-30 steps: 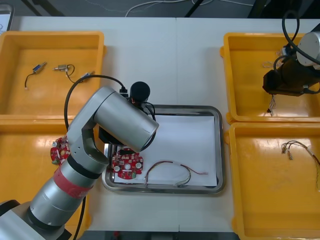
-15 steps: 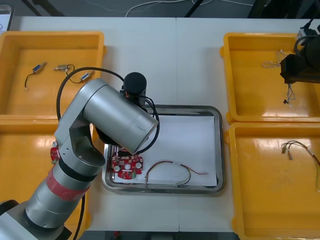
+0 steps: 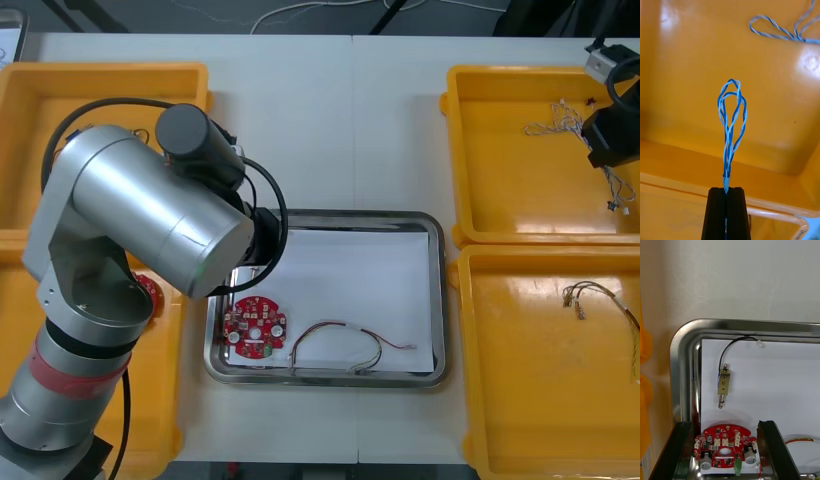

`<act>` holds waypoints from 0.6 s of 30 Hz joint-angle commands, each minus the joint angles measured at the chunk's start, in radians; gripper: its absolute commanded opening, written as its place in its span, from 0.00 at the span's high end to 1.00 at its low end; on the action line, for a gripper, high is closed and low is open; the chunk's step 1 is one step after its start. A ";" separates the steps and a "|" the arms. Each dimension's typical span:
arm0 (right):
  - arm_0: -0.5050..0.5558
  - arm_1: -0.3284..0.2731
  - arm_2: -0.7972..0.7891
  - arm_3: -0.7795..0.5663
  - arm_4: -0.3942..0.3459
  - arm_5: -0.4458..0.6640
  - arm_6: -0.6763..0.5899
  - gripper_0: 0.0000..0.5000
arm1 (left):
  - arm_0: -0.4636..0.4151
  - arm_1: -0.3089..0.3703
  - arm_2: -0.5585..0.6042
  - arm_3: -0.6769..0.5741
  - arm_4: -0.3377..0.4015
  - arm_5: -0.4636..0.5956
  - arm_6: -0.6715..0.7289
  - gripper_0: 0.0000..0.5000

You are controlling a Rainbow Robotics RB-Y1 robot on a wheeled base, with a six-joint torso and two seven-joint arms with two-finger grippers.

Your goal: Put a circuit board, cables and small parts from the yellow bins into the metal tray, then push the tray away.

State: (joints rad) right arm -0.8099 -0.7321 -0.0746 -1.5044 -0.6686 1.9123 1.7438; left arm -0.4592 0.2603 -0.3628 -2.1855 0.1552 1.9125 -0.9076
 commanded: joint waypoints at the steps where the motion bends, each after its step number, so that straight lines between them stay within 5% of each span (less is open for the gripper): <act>1: -0.003 0.022 -0.025 -0.132 -0.017 0.008 0.131 1.00 | -0.026 0.074 0.065 -0.065 0.053 0.007 -0.031 0.00; 18: 0.008 0.131 0.214 -0.381 -0.072 0.008 0.365 1.00 | -0.108 0.263 0.277 -0.060 0.313 0.007 -0.103 0.00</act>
State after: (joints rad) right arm -0.8052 -0.6301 0.0836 -1.8253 -0.7248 1.9163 2.0828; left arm -0.5103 0.4649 -0.1388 -2.2203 0.4297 1.9131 -0.9105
